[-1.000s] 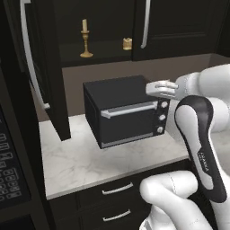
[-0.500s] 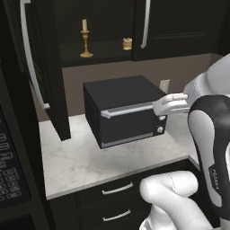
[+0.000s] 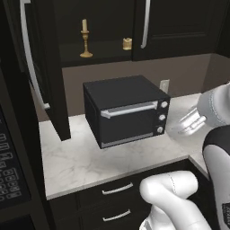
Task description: Pick the candle and candle from the dining table and place them in the open cabinet. Close the cabinet after placing the objects.
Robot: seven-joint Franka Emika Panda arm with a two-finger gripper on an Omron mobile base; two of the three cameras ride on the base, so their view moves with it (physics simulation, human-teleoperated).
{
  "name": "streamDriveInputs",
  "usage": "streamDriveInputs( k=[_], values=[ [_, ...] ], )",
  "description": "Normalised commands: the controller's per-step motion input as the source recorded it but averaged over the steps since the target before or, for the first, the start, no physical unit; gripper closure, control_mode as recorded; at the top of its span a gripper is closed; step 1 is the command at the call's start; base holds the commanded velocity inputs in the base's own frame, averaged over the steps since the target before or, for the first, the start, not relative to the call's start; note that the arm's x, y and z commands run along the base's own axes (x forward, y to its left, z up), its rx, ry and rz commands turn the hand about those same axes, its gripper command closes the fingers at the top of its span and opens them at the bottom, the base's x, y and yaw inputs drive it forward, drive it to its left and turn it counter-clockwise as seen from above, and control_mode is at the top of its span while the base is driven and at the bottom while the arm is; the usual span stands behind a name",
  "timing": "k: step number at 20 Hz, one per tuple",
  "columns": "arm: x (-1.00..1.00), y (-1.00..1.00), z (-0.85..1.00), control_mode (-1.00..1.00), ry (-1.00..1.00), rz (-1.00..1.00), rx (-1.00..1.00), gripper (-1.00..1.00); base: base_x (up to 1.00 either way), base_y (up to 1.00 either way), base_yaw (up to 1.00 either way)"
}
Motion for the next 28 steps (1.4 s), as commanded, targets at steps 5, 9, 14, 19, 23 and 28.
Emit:
streamDriveInputs(
  k=[5, 9, 14, 19, 23, 28],
  values=[
    [-0.20, 0.09, 0.00, -1.00, -0.12, 0.32, -0.39, -1.00, 0.00, 0.00, 0.00],
    [-0.12, 0.37, 0.00, -1.00, -0.06, 0.17, -0.46, -1.00, 0.00, 0.00, 0.00],
    [-0.10, 0.48, -0.01, -1.00, -0.10, 0.05, -0.46, -1.00, 0.00, 0.00, 0.00],
    [-0.07, 0.34, -0.12, -1.00, -0.28, 0.09, -0.39, -1.00, 0.00, 0.00, 0.00],
    [0.00, 0.21, -0.05, -1.00, -0.25, 0.16, -0.34, -1.00, 0.00, 0.00, 0.00],
    [0.00, 0.33, 0.00, -1.00, -0.06, 0.23, -0.29, -1.00, 0.00, 0.00, 0.00]
  ],
)
